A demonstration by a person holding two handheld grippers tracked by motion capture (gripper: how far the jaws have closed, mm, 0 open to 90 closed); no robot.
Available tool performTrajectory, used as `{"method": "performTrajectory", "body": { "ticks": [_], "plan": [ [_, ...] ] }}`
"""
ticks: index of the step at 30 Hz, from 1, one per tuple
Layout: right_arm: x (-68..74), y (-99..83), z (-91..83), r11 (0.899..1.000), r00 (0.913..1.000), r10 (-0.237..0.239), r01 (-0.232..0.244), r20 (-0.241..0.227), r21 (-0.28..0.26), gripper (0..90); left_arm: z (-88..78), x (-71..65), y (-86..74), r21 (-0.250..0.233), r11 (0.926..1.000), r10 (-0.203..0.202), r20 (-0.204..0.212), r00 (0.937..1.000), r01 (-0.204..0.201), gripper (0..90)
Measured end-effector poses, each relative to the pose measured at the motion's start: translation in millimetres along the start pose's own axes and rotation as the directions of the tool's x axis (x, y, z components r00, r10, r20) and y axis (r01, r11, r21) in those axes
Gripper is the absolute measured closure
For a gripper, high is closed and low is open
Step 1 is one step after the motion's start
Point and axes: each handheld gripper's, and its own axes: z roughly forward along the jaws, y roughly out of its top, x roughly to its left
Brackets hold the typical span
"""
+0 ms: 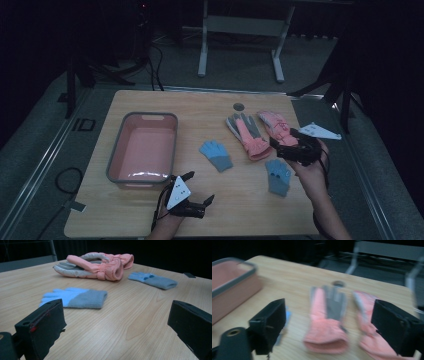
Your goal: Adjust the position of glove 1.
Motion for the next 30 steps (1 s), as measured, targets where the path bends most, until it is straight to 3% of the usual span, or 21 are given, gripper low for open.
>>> {"method": "performTrajectory", "body": {
  "ticks": [5, 10, 15, 21, 30],
  "plan": [
    [21.1, 6.9, 23.1, 0.998, 0.9938, -0.064, 0.066, -0.091, 0.023, 14.6, 0.0, -0.1, 0.0, 0.001, 1.0000, 0.001, 0.000, 1.0000, -0.001, 1.3],
    [37.4, 7.0, 45.8, 0.992, 0.9808, -0.106, 0.115, -0.164, 0.046, 16.3, 0.0, 0.4, -0.1, -0.002, 1.0000, -0.006, 0.000, 1.0000, 0.006, 1.3],
    [48.7, 2.2, 68.5, 0.985, 0.9700, -0.131, 0.151, -0.205, 0.087, 19.2, -0.1, 0.1, 0.0, -0.001, 1.0000, -0.001, -0.002, 1.0000, 0.001, 1.3],
    [58.8, -3.6, 95.2, 0.975, 0.9572, -0.137, 0.176, -0.255, 0.139, 22.6, 0.0, -0.1, 0.0, -0.001, 1.0000, 0.002, 0.001, 1.0000, -0.002, 1.3],
    [74.1, -18.9, 138.2, 0.949, 0.9400, -0.133, 0.212, -0.314, 0.233, 28.3, 0.0, 0.0, 0.0, 0.002, 1.0000, 0.005, 0.006, 1.0000, -0.005, 1.3]
  ]
}}
